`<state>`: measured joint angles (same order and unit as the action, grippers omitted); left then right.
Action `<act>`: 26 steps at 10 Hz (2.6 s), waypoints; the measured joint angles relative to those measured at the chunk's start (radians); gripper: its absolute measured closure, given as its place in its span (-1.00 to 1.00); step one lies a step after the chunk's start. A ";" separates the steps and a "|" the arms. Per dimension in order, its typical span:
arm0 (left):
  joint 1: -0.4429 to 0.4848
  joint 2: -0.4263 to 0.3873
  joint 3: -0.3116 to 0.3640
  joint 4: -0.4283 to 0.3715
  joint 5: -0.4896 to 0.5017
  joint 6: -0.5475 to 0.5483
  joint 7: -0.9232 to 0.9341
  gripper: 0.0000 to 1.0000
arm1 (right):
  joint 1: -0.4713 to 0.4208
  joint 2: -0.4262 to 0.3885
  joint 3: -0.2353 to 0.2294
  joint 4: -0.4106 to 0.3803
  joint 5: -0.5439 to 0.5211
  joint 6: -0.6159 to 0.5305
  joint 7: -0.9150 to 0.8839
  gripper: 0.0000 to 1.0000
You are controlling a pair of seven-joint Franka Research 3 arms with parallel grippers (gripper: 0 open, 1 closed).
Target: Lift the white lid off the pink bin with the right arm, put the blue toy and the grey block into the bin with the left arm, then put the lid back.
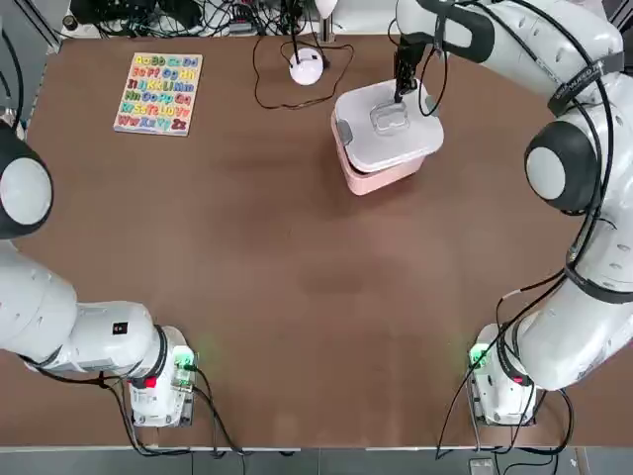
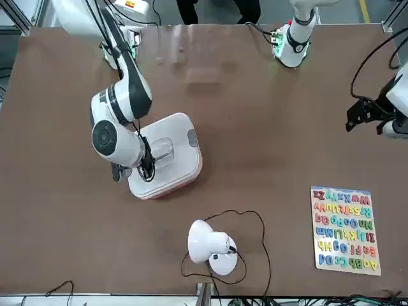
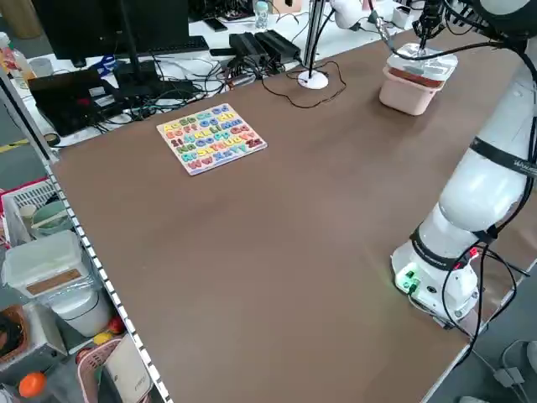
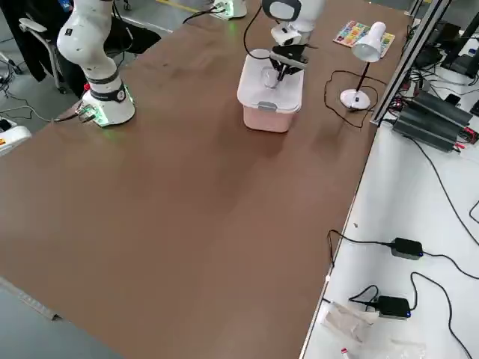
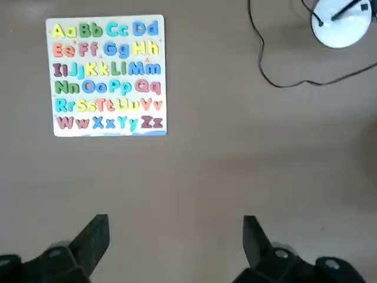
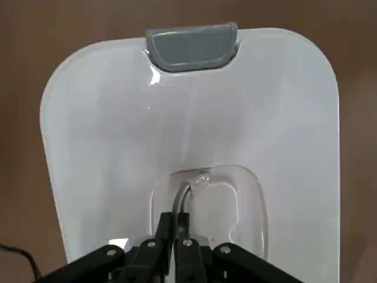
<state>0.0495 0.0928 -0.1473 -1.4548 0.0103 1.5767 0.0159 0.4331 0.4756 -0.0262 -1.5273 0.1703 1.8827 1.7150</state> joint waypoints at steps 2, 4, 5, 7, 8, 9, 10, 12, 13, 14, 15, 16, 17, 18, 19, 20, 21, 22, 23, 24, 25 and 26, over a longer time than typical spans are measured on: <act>0.003 0.005 -0.007 0.000 0.008 -0.024 -0.017 -1.00 | 0.002 0.001 0.000 -0.002 -0.008 0.006 0.004 0.89; 0.014 0.006 0.000 0.000 0.008 -0.025 -0.017 -1.00 | 0.019 0.007 0.000 -0.004 -0.021 0.012 0.030 0.89; 0.014 0.006 0.000 0.002 0.008 -0.025 -0.017 -1.00 | 0.032 0.013 0.000 -0.006 -0.035 0.018 0.047 0.89; 0.006 0.006 -0.008 0.004 0.008 -0.025 -0.017 -1.00 | 0.042 0.027 0.000 -0.007 -0.053 0.028 0.061 0.89; 0.005 0.006 -0.009 0.006 0.008 -0.025 -0.017 -1.00 | 0.042 0.027 -0.001 -0.006 -0.053 0.028 0.062 0.89; 0.006 0.006 -0.009 0.007 0.008 -0.025 -0.017 -1.00 | 0.042 0.027 -0.001 -0.006 -0.054 0.028 0.062 0.89; 0.006 0.006 -0.009 0.007 0.008 -0.025 -0.018 -1.00 | 0.042 0.027 -0.001 -0.006 -0.055 0.028 0.062 0.89; 0.006 0.006 -0.008 0.007 0.008 -0.025 -0.018 -1.00 | 0.042 0.027 -0.001 -0.006 -0.056 0.028 0.063 0.89; 0.009 0.006 -0.007 0.007 0.008 -0.025 -0.018 -1.00 | 0.043 0.027 0.000 -0.006 -0.057 0.028 0.063 0.88; 0.011 0.006 -0.004 0.007 0.008 -0.025 -0.018 -1.00 | 0.043 0.027 0.000 -0.005 -0.058 0.028 0.063 0.89; 0.013 0.006 -0.001 0.007 0.008 -0.025 -0.018 -1.00 | 0.043 0.027 0.000 -0.005 -0.059 0.028 0.063 0.87; 0.013 0.006 0.001 0.008 0.008 -0.025 -0.018 -1.00 | 0.043 0.028 -0.001 -0.005 -0.065 0.028 0.063 0.82; 0.014 0.006 0.002 0.010 0.008 -0.025 -0.018 -1.00 | 0.043 0.028 -0.002 -0.005 -0.071 0.029 0.063 0.61; 0.014 0.006 0.002 0.013 0.008 -0.025 -0.018 -1.00 | 0.043 0.028 -0.003 -0.005 -0.075 0.029 0.063 0.44; 0.014 0.006 0.002 0.013 0.008 -0.025 -0.018 -1.00 | 0.043 0.029 -0.004 -0.005 -0.077 0.029 0.063 0.38; 0.015 0.006 0.002 0.013 0.008 -0.026 -0.018 -1.00 | 0.043 0.029 -0.005 -0.004 -0.077 0.029 0.063 0.10; 0.015 0.006 0.003 0.013 0.008 -0.026 -0.018 -1.00 | 0.043 0.029 -0.007 0.000 -0.078 0.029 0.063 0.00; 0.016 0.006 0.003 0.013 0.008 -0.027 -0.018 -1.00 | 0.042 0.029 -0.009 0.006 -0.078 0.029 0.063 -0.03; 0.015 0.007 0.003 0.013 0.008 -0.028 -0.018 -1.00 | 0.041 0.029 -0.010 0.018 -0.078 0.022 0.063 -0.10; 0.015 0.007 0.003 0.013 0.008 -0.028 -0.018 -1.00 | 0.039 0.029 -0.011 0.036 -0.079 0.002 0.059 -0.17; 0.015 0.007 0.003 0.013 0.008 -0.028 -0.018 -1.00 | 0.035 0.029 -0.013 0.061 -0.079 -0.040 0.054 -0.27; 0.015 0.008 0.004 0.013 0.008 -0.029 -0.018 -1.00 | 0.025 0.028 -0.015 0.093 -0.080 -0.087 0.030 -0.40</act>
<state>0.0650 0.1004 -0.1437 -1.4416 0.0182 1.5480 -0.0019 0.4577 0.5039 -0.0409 -1.4346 0.0908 1.7959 1.7452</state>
